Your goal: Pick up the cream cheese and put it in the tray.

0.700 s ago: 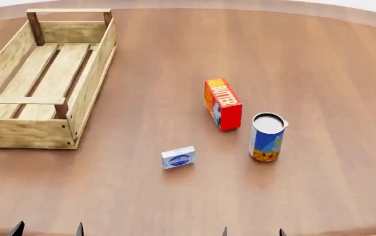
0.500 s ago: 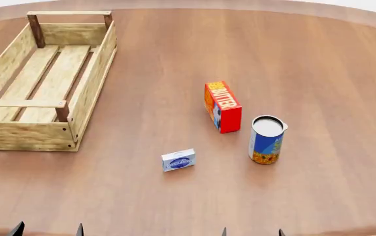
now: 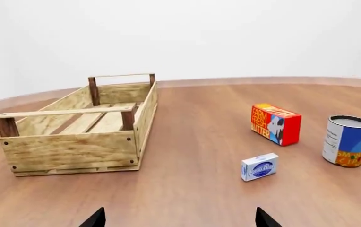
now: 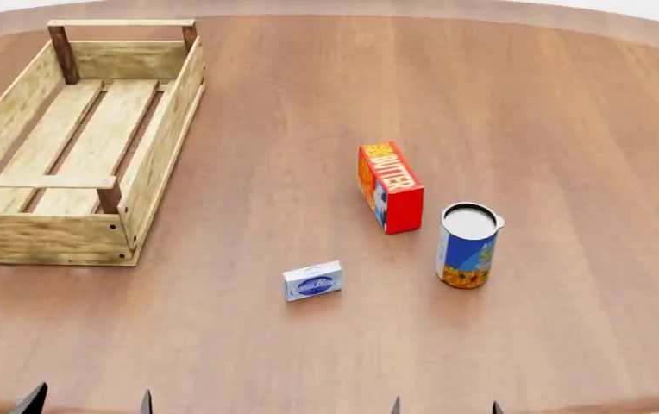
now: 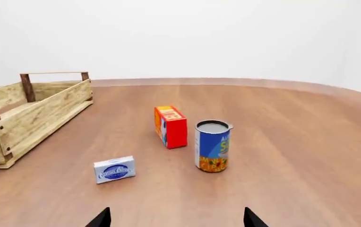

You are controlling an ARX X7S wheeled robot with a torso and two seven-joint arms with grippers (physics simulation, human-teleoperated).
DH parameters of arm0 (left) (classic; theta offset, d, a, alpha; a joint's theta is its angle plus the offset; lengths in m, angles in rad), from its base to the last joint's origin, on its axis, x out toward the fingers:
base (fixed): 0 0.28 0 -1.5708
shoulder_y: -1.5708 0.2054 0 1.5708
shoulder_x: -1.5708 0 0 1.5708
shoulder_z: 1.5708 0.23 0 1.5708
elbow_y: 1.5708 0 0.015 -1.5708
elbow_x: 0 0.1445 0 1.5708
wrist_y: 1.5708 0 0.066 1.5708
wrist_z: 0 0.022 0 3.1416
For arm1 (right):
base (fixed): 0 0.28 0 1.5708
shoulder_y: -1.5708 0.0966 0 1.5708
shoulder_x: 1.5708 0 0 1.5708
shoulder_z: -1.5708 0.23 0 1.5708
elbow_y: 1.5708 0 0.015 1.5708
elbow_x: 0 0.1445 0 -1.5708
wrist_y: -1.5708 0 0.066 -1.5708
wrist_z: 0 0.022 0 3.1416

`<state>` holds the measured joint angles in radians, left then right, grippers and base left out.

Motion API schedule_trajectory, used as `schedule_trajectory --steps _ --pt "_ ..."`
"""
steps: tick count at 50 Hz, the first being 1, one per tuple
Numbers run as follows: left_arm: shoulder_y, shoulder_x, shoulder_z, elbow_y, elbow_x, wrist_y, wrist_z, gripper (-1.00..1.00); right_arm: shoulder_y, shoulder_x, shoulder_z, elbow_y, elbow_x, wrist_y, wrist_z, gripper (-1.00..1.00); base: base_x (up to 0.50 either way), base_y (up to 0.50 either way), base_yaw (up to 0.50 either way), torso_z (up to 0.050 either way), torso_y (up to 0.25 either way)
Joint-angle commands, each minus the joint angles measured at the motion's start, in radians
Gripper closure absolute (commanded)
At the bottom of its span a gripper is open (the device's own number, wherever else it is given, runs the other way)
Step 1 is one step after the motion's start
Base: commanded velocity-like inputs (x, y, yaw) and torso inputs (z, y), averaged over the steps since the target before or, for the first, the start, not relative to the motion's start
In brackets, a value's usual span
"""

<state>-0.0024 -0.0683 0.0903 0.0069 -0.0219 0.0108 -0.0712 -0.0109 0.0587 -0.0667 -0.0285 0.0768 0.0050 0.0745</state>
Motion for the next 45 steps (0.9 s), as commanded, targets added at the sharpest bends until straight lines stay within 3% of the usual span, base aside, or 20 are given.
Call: schedule_trajectory --steps 1,22,45 --pt "0.003 0.01 -0.015 0.061 -0.014 -0.06 -0.024 -1.0 0.0 0.006 0.003 -0.089 0.003 0.041 0.0 -1.0 0.0 0.0 0.0 0.0 0.0" --pt "-0.026 -0.035 0.046 0.63 0.095 -0.392 -0.108 -1.0 0.005 0.053 0.005 -0.774 0.13 0.378 0.089 -1.0 0.0 0.0 0.0 0.0 0.0" --pt "-0.082 -0.063 0.023 0.879 0.124 -0.522 -0.165 -1.0 0.181 0.069 0.054 -1.006 0.262 0.58 0.195 -1.0 0.0 0.0 0.0 0.0 0.0"
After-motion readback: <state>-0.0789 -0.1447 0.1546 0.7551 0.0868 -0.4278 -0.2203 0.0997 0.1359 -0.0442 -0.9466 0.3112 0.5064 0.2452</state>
